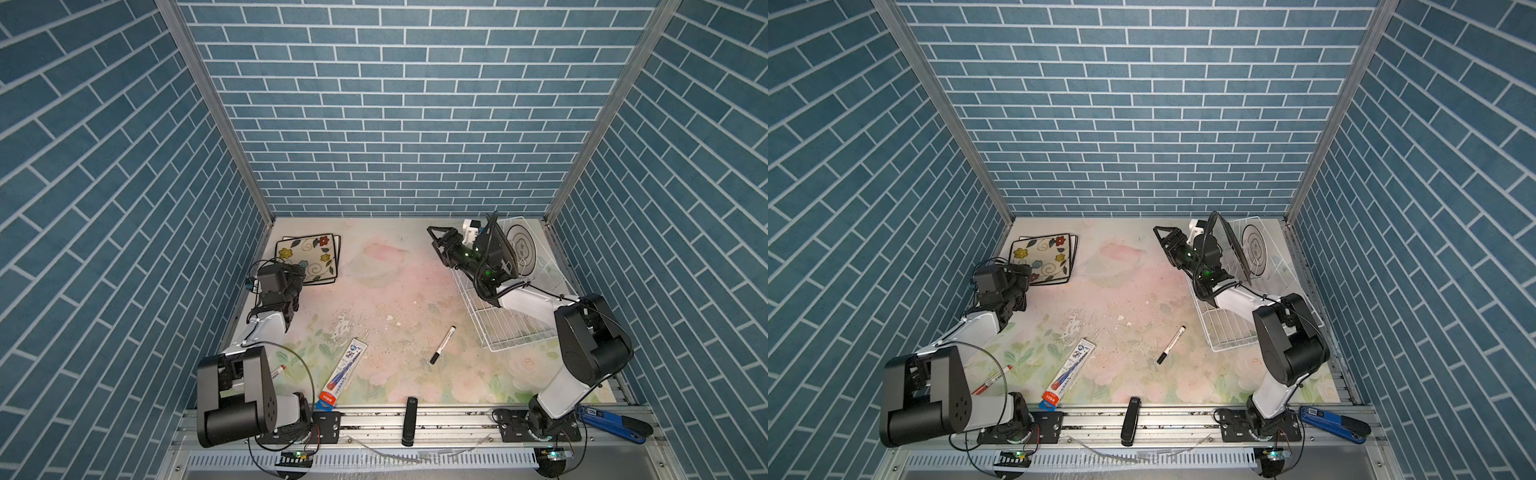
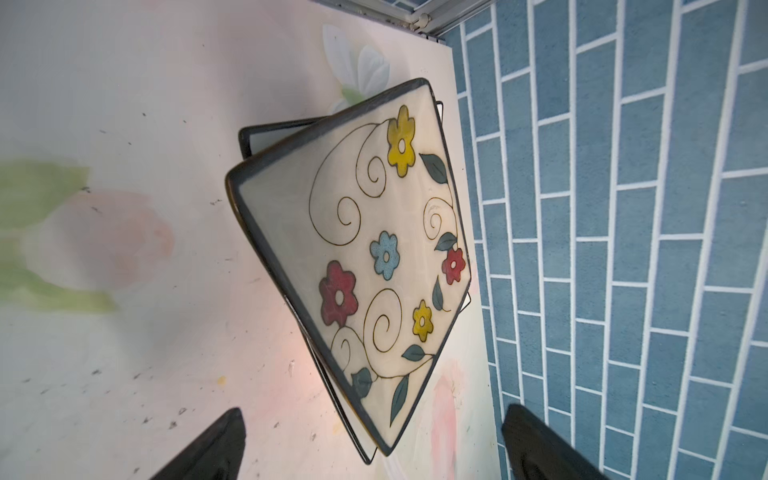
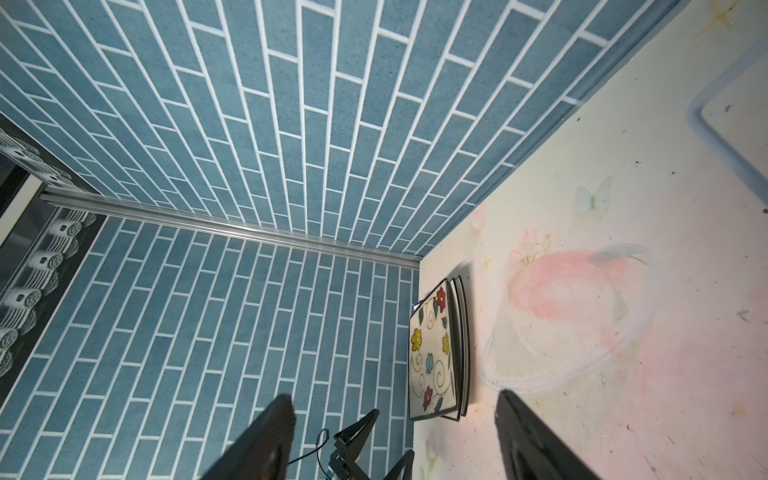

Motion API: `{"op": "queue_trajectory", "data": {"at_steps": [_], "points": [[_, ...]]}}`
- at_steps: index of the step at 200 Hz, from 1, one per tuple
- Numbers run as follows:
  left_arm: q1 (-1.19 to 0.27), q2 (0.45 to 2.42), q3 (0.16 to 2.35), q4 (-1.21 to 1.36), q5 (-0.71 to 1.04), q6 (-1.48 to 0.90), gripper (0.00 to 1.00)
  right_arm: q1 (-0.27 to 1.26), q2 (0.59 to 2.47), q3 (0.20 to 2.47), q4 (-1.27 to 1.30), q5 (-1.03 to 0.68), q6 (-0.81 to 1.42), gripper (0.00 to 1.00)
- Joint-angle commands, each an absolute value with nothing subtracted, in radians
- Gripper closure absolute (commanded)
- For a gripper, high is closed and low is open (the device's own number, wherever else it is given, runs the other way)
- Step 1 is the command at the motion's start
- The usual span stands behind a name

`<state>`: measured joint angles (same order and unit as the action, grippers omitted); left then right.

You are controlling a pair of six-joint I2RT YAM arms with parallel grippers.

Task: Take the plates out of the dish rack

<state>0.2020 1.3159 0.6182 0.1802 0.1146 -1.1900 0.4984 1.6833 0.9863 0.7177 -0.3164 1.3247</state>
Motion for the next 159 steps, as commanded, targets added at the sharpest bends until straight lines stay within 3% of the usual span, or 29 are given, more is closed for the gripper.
{"op": "queue_trajectory", "data": {"at_steps": [1,47,90,159], "points": [[0.223,1.279,0.629,0.115,0.123,-1.038,0.02,0.508,1.657,1.0,0.638,-0.35,1.23,0.23],[0.269,1.283,0.818,-0.021,0.136,-0.756,0.01,0.581,1.643,1.145,0.275,-0.319,0.965,0.22],[0.282,1.453,1.079,-0.159,0.137,-0.555,0.01,0.621,1.728,1.25,0.166,-0.353,0.9,0.22],[0.314,1.832,1.443,-0.332,0.079,-0.469,0.01,0.64,1.857,1.359,0.165,-0.416,0.9,0.23]]}}
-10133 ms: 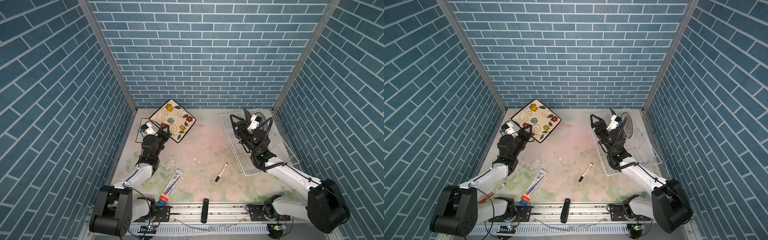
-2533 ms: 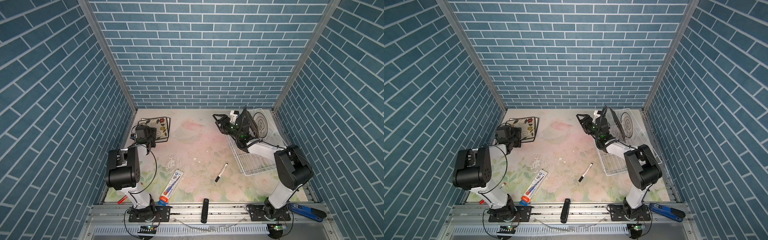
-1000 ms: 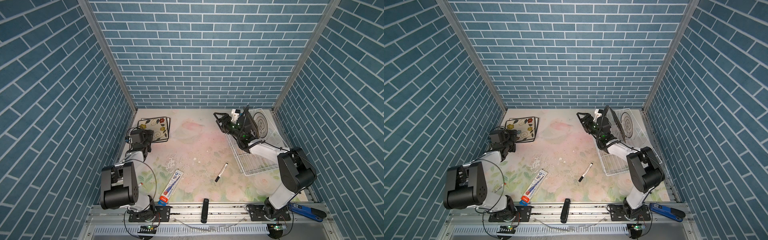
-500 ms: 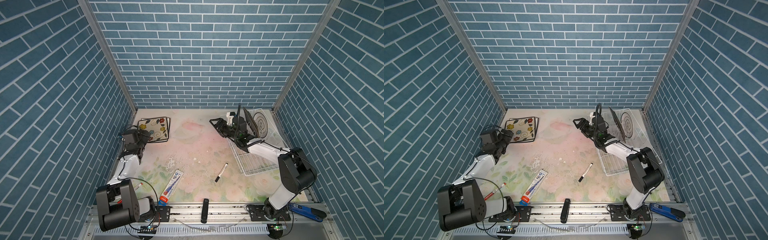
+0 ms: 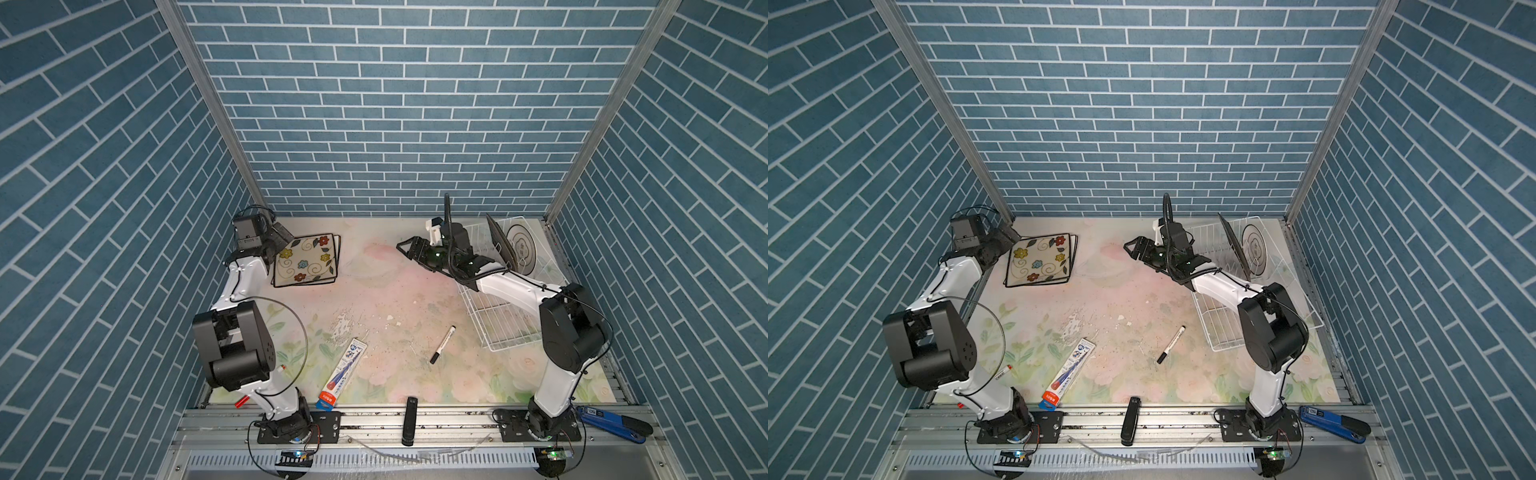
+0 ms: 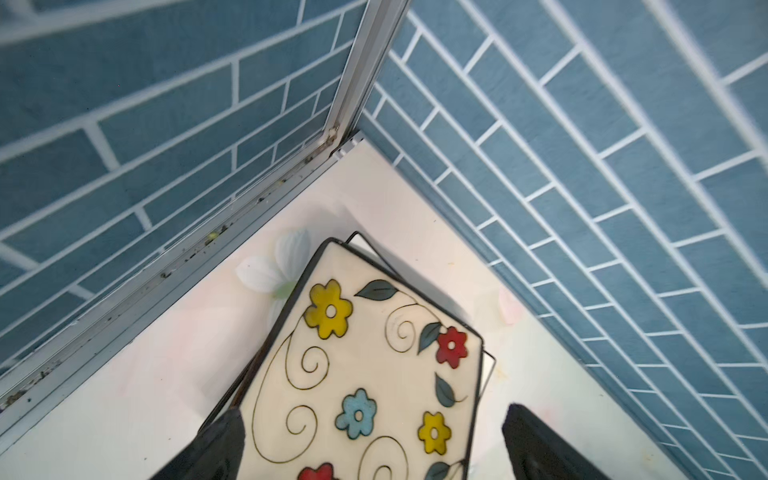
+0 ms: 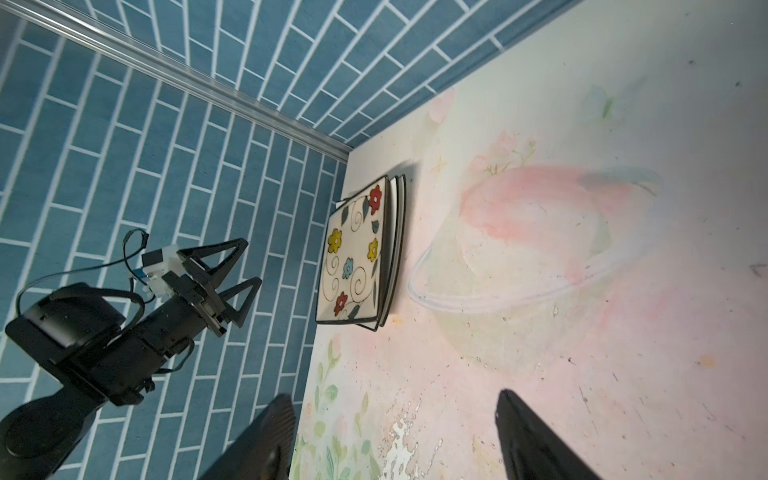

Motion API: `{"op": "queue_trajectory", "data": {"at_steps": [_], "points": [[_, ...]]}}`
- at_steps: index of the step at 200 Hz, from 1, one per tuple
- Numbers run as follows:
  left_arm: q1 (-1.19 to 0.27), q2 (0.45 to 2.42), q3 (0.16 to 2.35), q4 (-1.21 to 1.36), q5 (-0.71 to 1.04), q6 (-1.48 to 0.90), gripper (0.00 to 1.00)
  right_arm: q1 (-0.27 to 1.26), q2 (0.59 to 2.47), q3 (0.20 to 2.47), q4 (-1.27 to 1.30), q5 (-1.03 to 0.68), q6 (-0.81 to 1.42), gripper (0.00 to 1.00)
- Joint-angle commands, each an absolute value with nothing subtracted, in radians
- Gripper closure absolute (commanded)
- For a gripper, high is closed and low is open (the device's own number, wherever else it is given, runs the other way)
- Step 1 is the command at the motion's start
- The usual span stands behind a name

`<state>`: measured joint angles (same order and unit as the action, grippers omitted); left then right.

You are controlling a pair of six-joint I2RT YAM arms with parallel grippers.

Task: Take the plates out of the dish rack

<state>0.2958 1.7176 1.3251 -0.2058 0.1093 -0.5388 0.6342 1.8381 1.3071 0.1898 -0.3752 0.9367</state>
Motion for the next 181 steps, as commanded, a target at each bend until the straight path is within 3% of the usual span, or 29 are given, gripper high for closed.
{"op": "queue_trajectory", "data": {"at_steps": [1,87,181], "points": [[0.315,1.838,1.449,-0.336,0.079,-0.468,0.01,0.64,1.857,1.358,0.165,-0.416,0.9,0.23],[0.363,2.125,1.738,-0.466,0.138,-0.428,0.0,0.638,1.9,1.405,0.164,-0.446,0.904,0.23],[0.359,2.292,1.877,-0.458,0.255,-0.493,0.0,0.636,1.877,1.407,0.094,-0.402,0.855,0.23]]}}
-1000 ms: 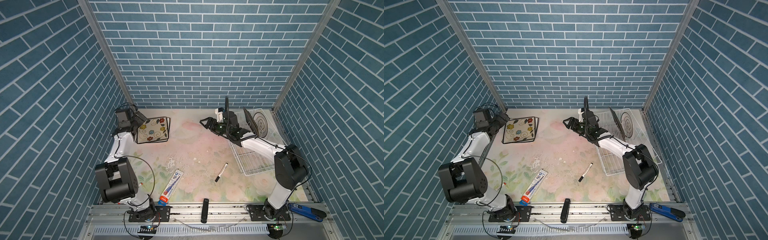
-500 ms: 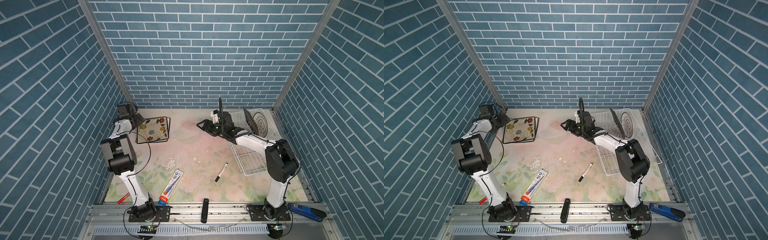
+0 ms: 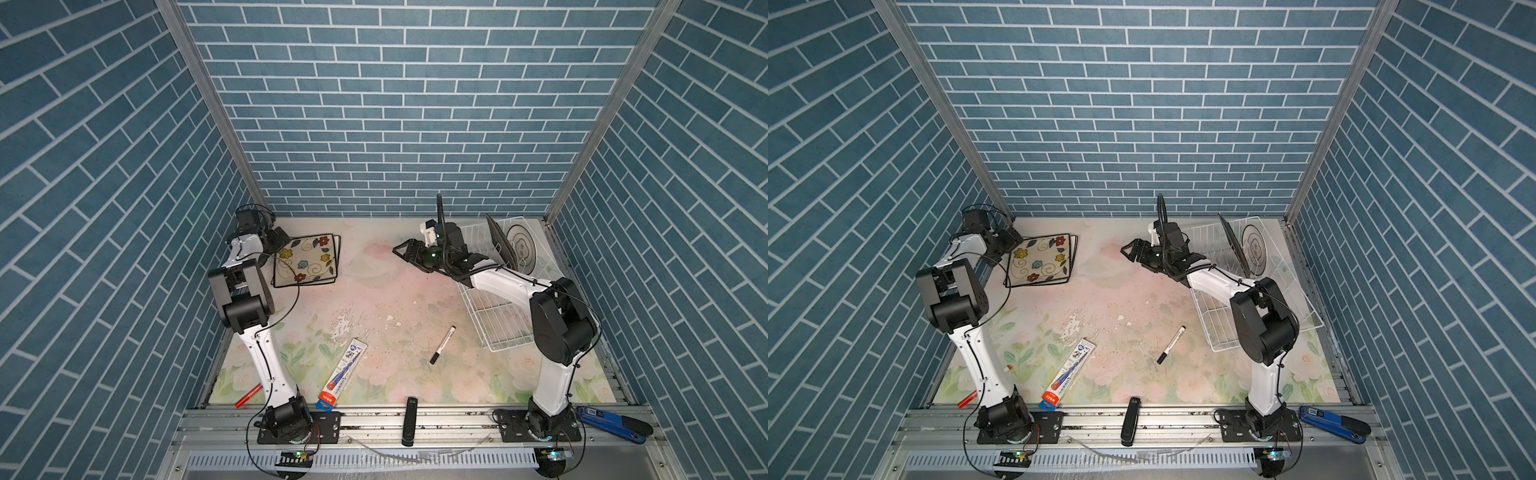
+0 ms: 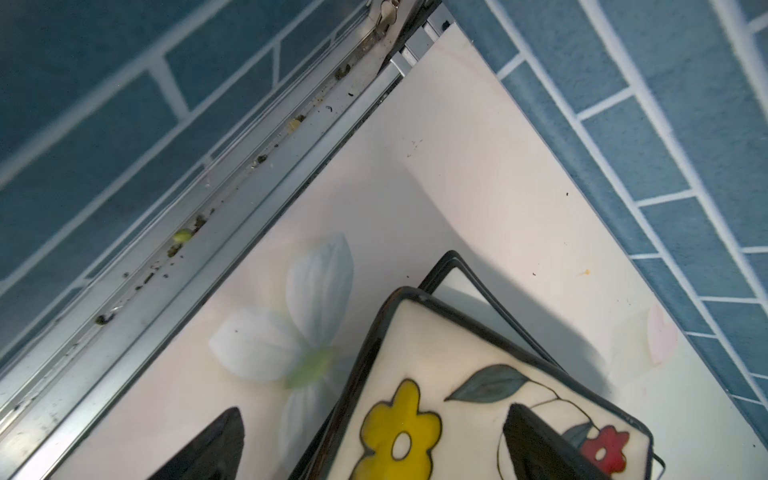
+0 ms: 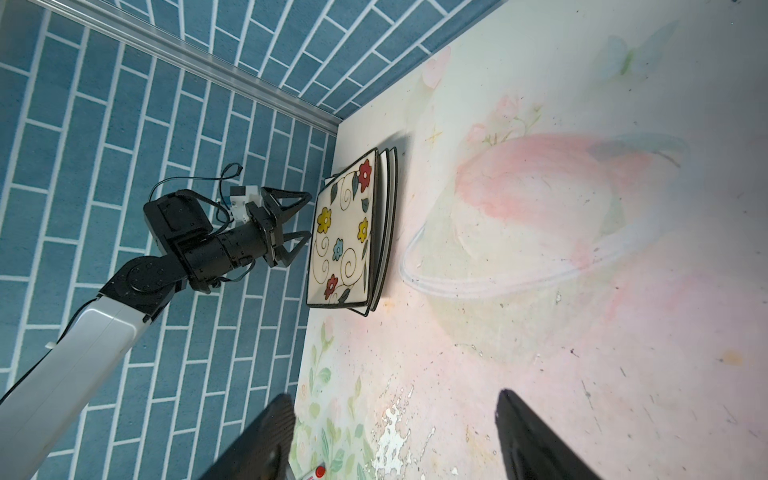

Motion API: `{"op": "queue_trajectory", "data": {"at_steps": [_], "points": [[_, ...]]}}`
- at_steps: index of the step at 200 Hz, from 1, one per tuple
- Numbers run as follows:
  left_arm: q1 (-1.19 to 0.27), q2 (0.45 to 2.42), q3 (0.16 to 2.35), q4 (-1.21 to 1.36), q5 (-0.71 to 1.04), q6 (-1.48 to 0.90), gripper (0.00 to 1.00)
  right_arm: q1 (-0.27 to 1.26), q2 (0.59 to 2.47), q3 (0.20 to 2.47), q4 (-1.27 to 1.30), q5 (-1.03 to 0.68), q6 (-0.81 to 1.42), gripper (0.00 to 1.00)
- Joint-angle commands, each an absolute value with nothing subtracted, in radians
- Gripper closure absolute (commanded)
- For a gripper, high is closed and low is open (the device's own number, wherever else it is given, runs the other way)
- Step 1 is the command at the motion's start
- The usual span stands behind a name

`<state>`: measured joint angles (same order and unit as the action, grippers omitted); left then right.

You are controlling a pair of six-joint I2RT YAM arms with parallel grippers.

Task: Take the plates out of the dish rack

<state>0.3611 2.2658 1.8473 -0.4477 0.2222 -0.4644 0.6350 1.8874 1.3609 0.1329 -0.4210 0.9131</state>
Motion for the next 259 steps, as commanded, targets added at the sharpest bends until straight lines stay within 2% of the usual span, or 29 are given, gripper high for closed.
{"op": "queue_trajectory", "data": {"at_steps": [1,73,171,212,259], "points": [[0.359,2.293,1.877,-0.456,0.255,-0.494,0.0,0.635,1.876,1.407,0.094,-0.403,0.855,0.23],[0.353,2.356,1.962,-0.419,0.352,-0.591,0.0,0.636,1.862,1.396,0.071,-0.391,0.846,0.23],[0.344,2.411,2.056,-0.433,0.368,-0.63,0.0,0.624,1.818,1.369,0.015,-0.36,0.801,0.23],[0.338,2.418,2.072,-0.454,0.313,-0.613,0.0,0.623,1.819,1.37,0.017,-0.364,0.802,0.23],[0.328,2.459,2.098,-0.421,0.381,-0.68,0.0,0.621,1.821,1.37,0.004,-0.36,0.796,0.23]]}}
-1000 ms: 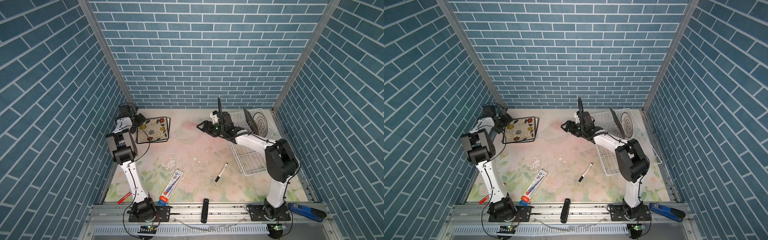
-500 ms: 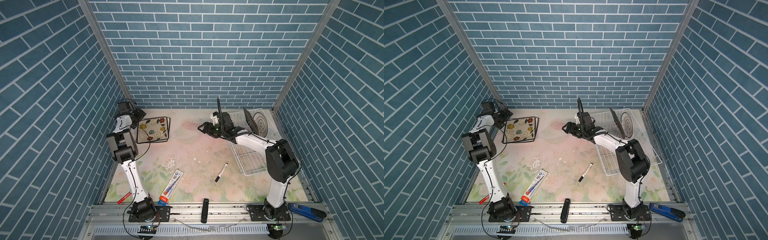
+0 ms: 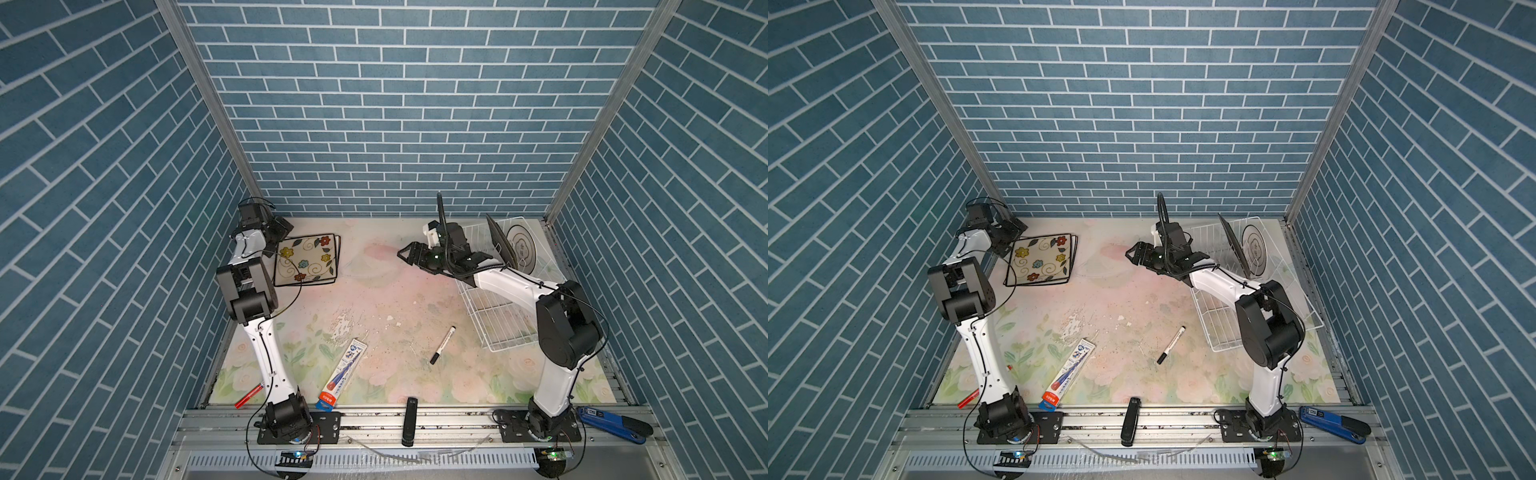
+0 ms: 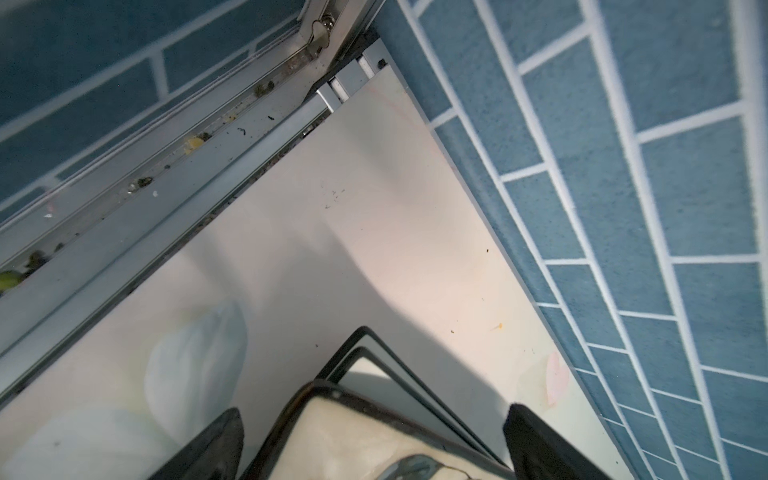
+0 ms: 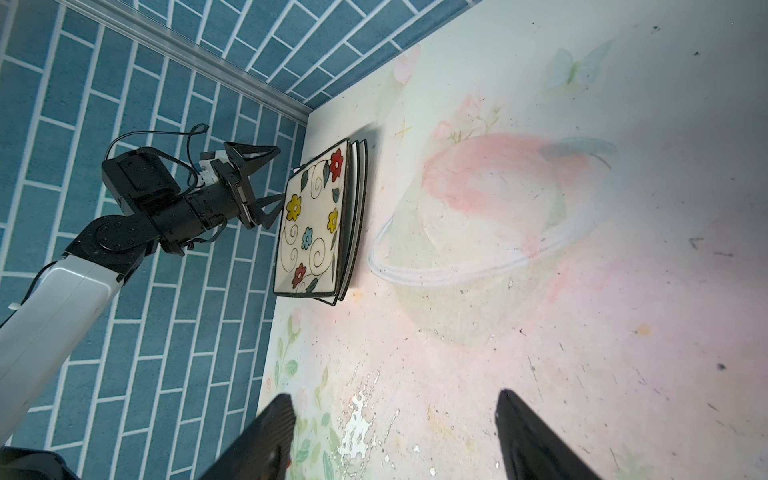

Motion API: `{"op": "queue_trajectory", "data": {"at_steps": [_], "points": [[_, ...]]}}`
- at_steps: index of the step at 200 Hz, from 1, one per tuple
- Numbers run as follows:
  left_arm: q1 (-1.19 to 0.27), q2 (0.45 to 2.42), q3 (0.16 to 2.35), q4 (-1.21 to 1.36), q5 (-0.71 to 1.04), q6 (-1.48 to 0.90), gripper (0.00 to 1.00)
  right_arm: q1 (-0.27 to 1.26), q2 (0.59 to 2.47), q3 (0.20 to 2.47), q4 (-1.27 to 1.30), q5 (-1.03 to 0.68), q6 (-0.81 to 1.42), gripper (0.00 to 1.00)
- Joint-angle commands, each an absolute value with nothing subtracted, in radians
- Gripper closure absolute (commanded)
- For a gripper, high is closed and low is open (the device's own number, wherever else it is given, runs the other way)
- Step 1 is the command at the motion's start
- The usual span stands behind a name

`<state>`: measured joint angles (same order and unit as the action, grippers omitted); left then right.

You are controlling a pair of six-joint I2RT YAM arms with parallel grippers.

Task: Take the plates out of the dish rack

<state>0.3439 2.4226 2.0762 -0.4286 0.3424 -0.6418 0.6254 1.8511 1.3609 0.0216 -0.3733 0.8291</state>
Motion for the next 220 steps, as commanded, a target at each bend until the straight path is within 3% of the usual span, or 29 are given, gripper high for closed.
{"op": "queue_trajectory", "data": {"at_steps": [1,138,220], "points": [[0.328,2.459,2.099,-0.42,0.382,-0.681,0.0,0.622,1.821,1.37,0.003,-0.36,0.796,0.23],[0.322,2.467,2.137,-0.409,0.41,-0.719,0.0,0.614,1.812,1.365,-0.021,-0.365,0.781,0.23],[0.273,2.215,2.023,-0.48,0.106,-0.5,0.0,0.611,1.766,1.384,-0.111,-0.325,0.743,0.23]]}}
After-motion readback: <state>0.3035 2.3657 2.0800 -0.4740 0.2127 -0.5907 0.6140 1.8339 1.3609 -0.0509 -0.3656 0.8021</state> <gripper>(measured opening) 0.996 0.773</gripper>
